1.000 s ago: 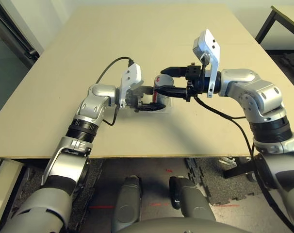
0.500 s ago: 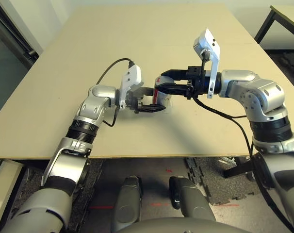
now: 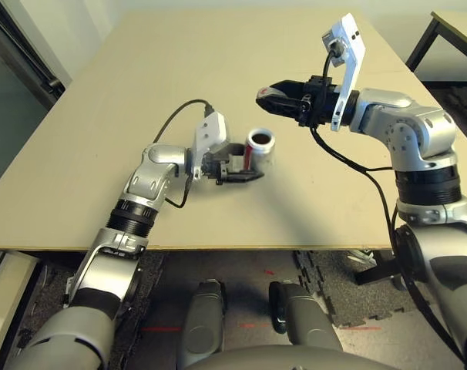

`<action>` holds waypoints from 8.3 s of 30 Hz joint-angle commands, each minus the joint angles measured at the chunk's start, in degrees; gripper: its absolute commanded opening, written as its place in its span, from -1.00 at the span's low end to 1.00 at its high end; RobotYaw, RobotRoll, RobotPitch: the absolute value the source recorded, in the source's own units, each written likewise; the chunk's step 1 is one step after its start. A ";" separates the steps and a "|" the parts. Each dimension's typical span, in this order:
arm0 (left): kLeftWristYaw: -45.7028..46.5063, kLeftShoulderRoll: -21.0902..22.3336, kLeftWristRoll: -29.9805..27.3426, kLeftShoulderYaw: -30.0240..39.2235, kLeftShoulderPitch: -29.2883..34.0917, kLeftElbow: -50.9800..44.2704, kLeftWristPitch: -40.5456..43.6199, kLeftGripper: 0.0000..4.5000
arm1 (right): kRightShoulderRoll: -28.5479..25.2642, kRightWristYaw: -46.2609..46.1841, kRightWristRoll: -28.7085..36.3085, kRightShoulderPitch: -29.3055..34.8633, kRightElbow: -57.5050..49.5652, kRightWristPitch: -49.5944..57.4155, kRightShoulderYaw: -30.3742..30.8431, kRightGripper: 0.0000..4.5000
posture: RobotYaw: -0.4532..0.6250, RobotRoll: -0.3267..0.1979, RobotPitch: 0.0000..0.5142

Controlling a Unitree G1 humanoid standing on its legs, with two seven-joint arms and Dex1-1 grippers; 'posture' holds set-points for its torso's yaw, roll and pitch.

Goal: Pour the medicine from the bottle into the box.

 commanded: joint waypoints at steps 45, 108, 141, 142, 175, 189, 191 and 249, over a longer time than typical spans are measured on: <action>36.02 -4.86 5.26 14.16 -7.48 41.08 -16.01 0.22 | 9.71 -15.22 -16.00 0.65 51.65 -40.63 -6.16 0.14 | 0.02 0.25 -0.57; 67.49 1.45 79.37 -51.89 -35.82 49.02 -43.20 0.22 | -1.70 6.63 -12.29 15.78 -2.39 0.92 12.37 1.00 | -0.08 0.25 -0.57; 62.31 -0.57 70.35 -43.45 -35.38 47.93 -45.97 0.22 | 0.05 6.87 -12.61 15.46 -0.26 -0.35 12.08 1.00 | -0.04 0.25 -0.55; 58.58 0.01 66.50 -39.93 -34.94 48.16 -45.91 0.22 | 0.00 6.96 -12.61 15.55 -0.35 -0.38 12.11 1.00 | -0.04 0.25 -0.55; 41.30 -6.66 5.54 22.61 -12.88 46.82 -2.27 0.22 | -1.45 6.45 -11.44 20.23 -6.57 1.15 9.74 1.00 | -0.07 0.25 -0.55; 40.09 -0.46 18.90 10.14 -21.71 47.02 -12.19 0.22 | -2.52 6.04 -11.05 21.57 -9.10 2.14 8.95 1.00 | -0.08 0.25 -0.60; 41.01 1.71 27.13 2.21 -26.01 47.03 -17.80 0.22 | -2.60 6.17 -11.12 21.32 -8.81 2.05 9.04 1.00 | -0.07 0.25 -0.61; 37.67 -6.37 6.71 20.96 -15.53 46.18 -5.33 0.22 | -2.30 9.29 -10.83 21.68 -9.33 1.90 9.25 1.00 | -0.01 0.25 -0.62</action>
